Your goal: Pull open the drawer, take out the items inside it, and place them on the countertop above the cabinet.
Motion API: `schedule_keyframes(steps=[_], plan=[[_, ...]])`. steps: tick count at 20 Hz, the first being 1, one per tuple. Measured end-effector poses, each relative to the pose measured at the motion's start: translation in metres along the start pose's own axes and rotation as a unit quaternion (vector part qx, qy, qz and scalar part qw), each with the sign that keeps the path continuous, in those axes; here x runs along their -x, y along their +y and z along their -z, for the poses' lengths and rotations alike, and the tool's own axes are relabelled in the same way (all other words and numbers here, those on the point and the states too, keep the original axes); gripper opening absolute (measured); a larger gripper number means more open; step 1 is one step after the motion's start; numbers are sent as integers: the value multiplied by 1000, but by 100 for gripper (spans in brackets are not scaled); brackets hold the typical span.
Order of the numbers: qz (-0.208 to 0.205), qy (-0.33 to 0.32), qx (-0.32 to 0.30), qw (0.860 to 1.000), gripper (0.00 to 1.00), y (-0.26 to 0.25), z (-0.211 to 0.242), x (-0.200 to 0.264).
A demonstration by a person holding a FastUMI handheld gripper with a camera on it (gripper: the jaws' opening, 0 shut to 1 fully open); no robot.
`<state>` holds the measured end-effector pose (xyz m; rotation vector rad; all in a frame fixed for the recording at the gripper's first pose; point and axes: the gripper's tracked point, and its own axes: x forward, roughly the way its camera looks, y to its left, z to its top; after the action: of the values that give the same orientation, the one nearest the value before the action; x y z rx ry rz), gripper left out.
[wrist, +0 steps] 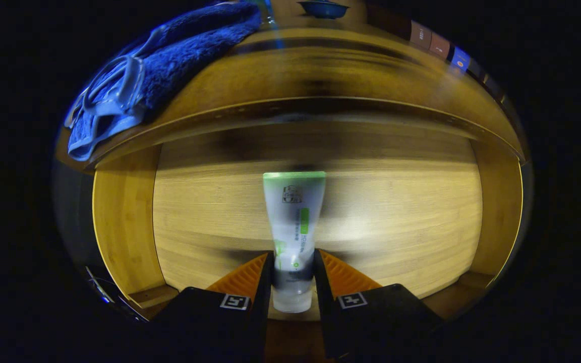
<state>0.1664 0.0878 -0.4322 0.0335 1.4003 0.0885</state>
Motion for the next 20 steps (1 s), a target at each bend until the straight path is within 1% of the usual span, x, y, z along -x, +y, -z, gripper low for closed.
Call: schedule_keyframes(steps=[1, 2, 3, 4, 6, 8, 10, 14, 20], plan=[[4, 4, 2, 1000, 40, 2, 5, 2], [-4, 5, -2, 1000, 40, 3, 2, 13], [-1, 3, -6, 1000, 33, 3, 8, 1], [-2, 3, -2, 1000, 26, -1, 8, 4], [-12, 5, -5, 1000, 26, 0, 13, 0], [-31, 8, -17, 999, 25, 5, 17, 7], [-42, -4, -13, 999, 25, 6, 17, 19], [-79, -26, -12, 996, 25, 14, 15, 58], [-113, -75, -15, 991, 25, 11, 9, 119]])
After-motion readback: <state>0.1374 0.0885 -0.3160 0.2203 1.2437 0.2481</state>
